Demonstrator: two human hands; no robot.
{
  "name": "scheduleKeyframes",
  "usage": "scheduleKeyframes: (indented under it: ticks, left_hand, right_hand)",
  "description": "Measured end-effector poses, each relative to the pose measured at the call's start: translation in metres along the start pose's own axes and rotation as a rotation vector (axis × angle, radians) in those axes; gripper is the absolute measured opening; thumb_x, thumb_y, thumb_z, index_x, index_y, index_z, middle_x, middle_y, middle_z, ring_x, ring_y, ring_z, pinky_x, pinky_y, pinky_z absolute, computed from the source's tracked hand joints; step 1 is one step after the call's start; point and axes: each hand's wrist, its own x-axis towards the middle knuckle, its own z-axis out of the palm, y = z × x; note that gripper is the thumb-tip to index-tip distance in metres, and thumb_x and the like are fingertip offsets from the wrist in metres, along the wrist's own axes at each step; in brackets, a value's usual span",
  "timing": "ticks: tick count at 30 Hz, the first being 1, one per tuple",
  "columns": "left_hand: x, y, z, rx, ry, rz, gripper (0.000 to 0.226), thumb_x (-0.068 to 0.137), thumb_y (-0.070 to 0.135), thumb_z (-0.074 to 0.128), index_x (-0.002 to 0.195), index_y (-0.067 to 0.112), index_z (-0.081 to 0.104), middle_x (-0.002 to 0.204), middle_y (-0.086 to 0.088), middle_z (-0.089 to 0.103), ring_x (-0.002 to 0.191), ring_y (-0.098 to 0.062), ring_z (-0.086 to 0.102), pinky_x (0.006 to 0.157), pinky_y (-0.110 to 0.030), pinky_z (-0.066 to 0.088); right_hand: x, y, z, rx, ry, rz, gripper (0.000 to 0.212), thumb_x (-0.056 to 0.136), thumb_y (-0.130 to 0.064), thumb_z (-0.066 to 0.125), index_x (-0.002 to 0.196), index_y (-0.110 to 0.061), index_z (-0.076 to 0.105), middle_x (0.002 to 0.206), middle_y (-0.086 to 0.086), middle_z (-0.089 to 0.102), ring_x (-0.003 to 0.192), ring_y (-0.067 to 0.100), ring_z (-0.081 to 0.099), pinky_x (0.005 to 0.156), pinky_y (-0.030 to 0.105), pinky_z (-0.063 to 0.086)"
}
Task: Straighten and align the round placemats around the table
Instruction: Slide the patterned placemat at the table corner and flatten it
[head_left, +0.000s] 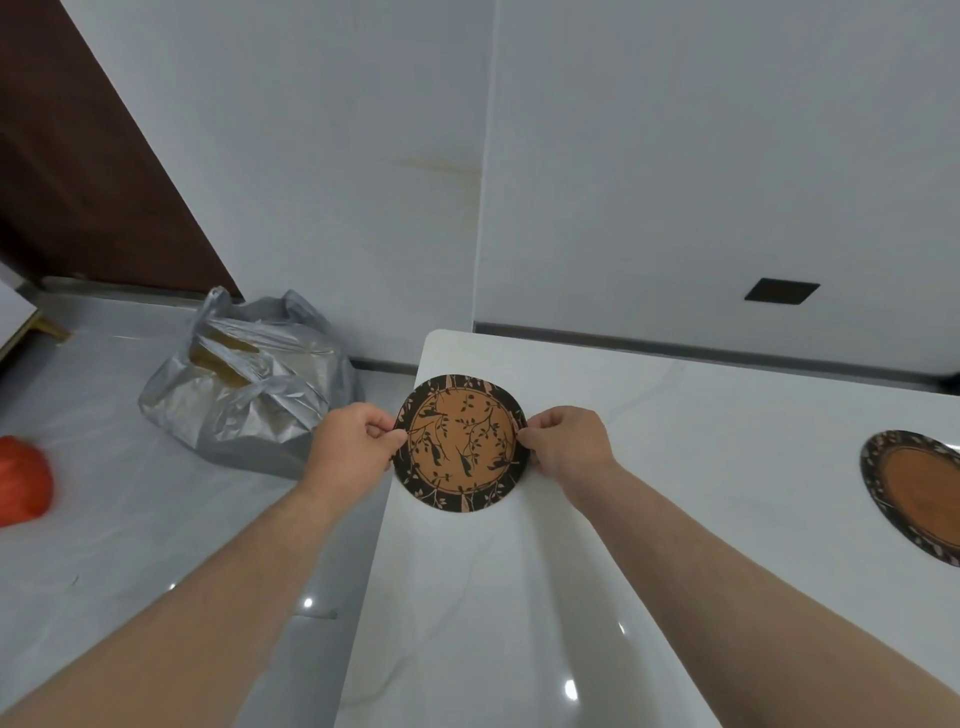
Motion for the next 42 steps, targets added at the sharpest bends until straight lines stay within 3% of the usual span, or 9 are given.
scheduleKeyframes:
  ticks: [5,20,24,27,29,31,33,35,42]
  left_hand:
    - [-0.004,0.017,0.02,-0.08,-0.053,0.007,0.014,0.084,0.006,0.07,0.076,0.015,0.065,0.072,-0.009,0.068,0.061,-0.02,0.063,0.057,-0.029,0.053]
    - [-0.012,0.062,0.087,-0.037,-0.136,0.032,0.019,0.079,0.008,0.075,0.068,0.017,0.064,0.065,-0.007,0.066,0.059,-0.025,0.064,0.069,-0.044,0.06]
    - [-0.012,0.06,0.097,0.034,-0.139,0.064,0.015,0.081,0.012,0.074,0.069,0.016,0.065,0.064,-0.005,0.068,0.059,-0.021,0.063,0.073,-0.044,0.059]
    - [-0.017,0.053,0.098,0.185,-0.098,0.185,0.018,0.084,0.026,0.071,0.092,0.01,0.069,0.088,-0.008,0.069,0.084,-0.022,0.063,0.082,-0.032,0.051]
    - [-0.024,0.042,0.095,0.385,-0.07,0.311,0.056,0.081,0.046,0.068,0.122,0.01,0.059,0.126,-0.008,0.058,0.121,-0.025,0.048,0.101,-0.033,0.038]
    - [-0.029,0.029,0.092,0.586,-0.143,0.417,0.094,0.073,0.069,0.056,0.147,0.017,0.029,0.157,-0.002,0.023,0.146,-0.019,0.011,0.12,-0.038,0.011]
    - [-0.029,0.017,0.092,0.716,-0.195,0.464,0.109,0.068,0.08,0.041,0.152,0.019,0.008,0.162,0.0,0.002,0.148,-0.014,-0.009,0.121,-0.039,-0.004]
    - [-0.027,0.012,0.095,0.776,-0.173,0.489,0.11,0.066,0.083,0.036,0.152,0.02,0.007,0.162,-0.001,0.001,0.148,-0.014,-0.009,0.121,-0.041,-0.006]
    - [-0.025,0.01,0.099,0.801,-0.108,0.526,0.102,0.069,0.084,0.034,0.151,0.026,0.016,0.162,0.0,0.009,0.148,-0.016,0.0,0.121,-0.042,-0.001]
  right_hand:
    - [-0.002,0.016,-0.028,0.027,0.061,0.04,0.014,0.081,-0.01,0.072,0.068,-0.01,0.067,0.07,0.009,0.069,0.065,0.022,0.063,0.075,0.046,0.061]
    - [0.012,0.046,-0.11,0.055,0.103,0.1,0.016,0.077,-0.004,0.075,0.062,-0.006,0.07,0.07,0.013,0.07,0.072,0.029,0.067,0.079,0.048,0.06]
    - [0.019,0.054,-0.11,-0.051,0.092,0.049,0.013,0.078,-0.004,0.071,0.066,0.001,0.071,0.065,0.011,0.068,0.063,0.025,0.064,0.076,0.046,0.06]
    - [0.018,0.059,-0.111,-0.227,0.066,-0.091,0.019,0.085,-0.019,0.068,0.073,-0.005,0.073,0.071,0.007,0.069,0.073,0.023,0.064,0.072,0.035,0.055]
    - [0.011,0.066,-0.116,-0.507,0.113,-0.308,0.037,0.087,-0.039,0.061,0.093,-0.004,0.07,0.092,0.009,0.069,0.093,0.027,0.062,0.081,0.035,0.05]
    - [0.006,0.081,-0.122,-0.791,0.096,-0.528,0.072,0.082,-0.062,0.053,0.129,-0.007,0.054,0.13,0.01,0.056,0.123,0.027,0.048,0.106,0.041,0.037]
    - [0.005,0.097,-0.125,-0.938,-0.021,-0.605,0.103,0.076,-0.078,0.044,0.15,-0.01,0.023,0.157,0.008,0.025,0.145,0.023,0.017,0.121,0.04,0.01]
    - [0.008,0.109,-0.124,-0.963,-0.047,-0.603,0.111,0.074,-0.083,0.039,0.153,-0.011,0.008,0.162,0.005,0.007,0.149,0.019,-0.001,0.121,0.037,-0.005]
    - [0.011,0.115,-0.121,-0.912,0.035,-0.656,0.101,0.075,-0.079,0.039,0.152,-0.019,0.015,0.161,0.003,0.013,0.148,0.019,0.003,0.119,0.034,-0.006]
